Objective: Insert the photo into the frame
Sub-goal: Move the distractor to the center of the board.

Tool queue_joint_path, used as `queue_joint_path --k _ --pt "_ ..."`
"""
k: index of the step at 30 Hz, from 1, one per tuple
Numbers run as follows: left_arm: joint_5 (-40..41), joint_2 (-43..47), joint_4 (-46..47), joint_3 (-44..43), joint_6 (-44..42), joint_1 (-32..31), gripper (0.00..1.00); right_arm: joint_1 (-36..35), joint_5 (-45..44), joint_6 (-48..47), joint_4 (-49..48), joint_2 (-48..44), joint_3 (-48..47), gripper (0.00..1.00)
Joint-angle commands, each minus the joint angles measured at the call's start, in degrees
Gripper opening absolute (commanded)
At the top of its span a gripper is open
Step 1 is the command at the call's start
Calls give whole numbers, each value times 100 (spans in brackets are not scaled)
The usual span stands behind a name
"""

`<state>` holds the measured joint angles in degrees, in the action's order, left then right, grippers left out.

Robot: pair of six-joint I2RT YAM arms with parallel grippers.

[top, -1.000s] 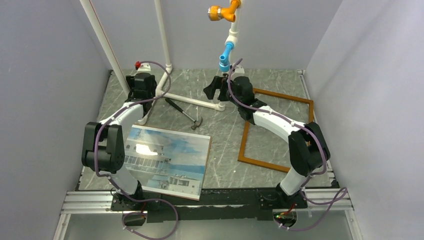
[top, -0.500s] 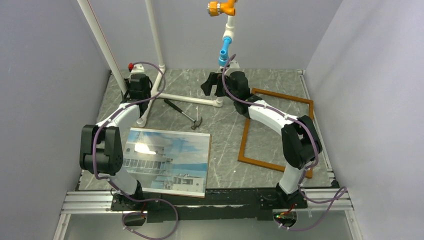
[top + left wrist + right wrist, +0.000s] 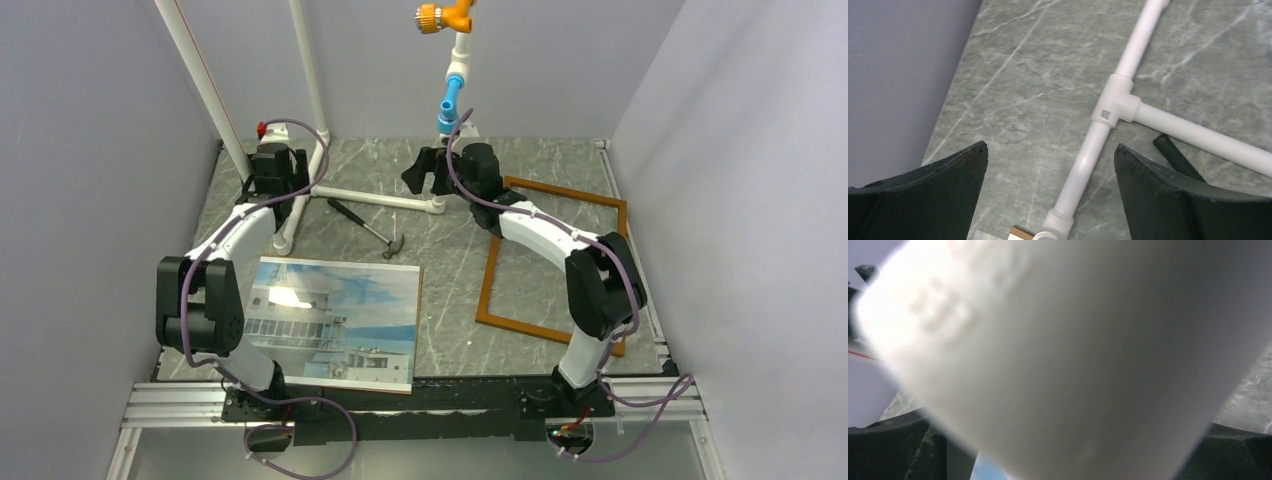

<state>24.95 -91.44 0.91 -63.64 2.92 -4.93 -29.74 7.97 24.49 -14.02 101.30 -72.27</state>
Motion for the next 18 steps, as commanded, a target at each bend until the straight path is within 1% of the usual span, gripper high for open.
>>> queue_joint_path --k 1,5,10,15,18 --pt "-978 209 -360 -521 164 53 99 29 524 126 1113 46 364 100" --pt "-1602 153 -540 -790 229 40 99 27 743 126 1074 -85 430 100" --pt "-2377 170 -548 -889 244 -4 99 34 932 192 988 -224 582 100" --pt "-2933 129 -679 -939 48 -164 99 29 1626 264 743 -251 643 100" --pt "-3215 146 -768 -926 -2 -272 99 22 1852 283 668 -314 715 100"
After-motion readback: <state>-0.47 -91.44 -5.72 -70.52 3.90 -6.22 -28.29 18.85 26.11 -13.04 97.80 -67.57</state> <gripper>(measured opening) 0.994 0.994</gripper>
